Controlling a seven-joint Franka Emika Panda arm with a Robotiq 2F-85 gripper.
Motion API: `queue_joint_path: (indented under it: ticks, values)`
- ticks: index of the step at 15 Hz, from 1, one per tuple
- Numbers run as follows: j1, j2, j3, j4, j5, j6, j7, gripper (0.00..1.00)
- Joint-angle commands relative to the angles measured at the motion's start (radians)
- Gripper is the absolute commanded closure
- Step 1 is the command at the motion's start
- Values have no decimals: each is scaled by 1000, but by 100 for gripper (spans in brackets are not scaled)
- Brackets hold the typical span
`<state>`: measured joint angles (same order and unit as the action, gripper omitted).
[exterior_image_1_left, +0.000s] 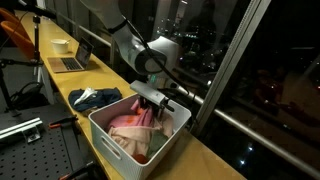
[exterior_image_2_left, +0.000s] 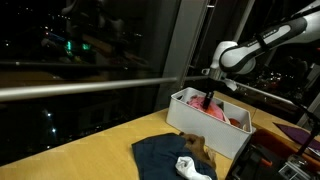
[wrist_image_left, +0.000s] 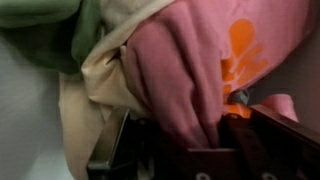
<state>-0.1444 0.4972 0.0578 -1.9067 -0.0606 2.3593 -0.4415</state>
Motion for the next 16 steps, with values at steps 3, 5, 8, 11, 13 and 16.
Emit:
queue_joint_path:
  ticks: [3, 5, 8, 11, 13, 16]
  values:
    - [20, -254, -16, -75, -10, -145, 9, 100]
    - [49, -313, -12, -44, -21, -224, 34, 100]
    - [104, -387, -3, 13, -47, -330, 83, 100]
    - [175, -415, 22, 126, -85, -441, 166, 100]
    - [225, -413, 49, 209, -114, -498, 222, 100]
    - [300, -387, 97, 350, -176, -587, 301, 100]
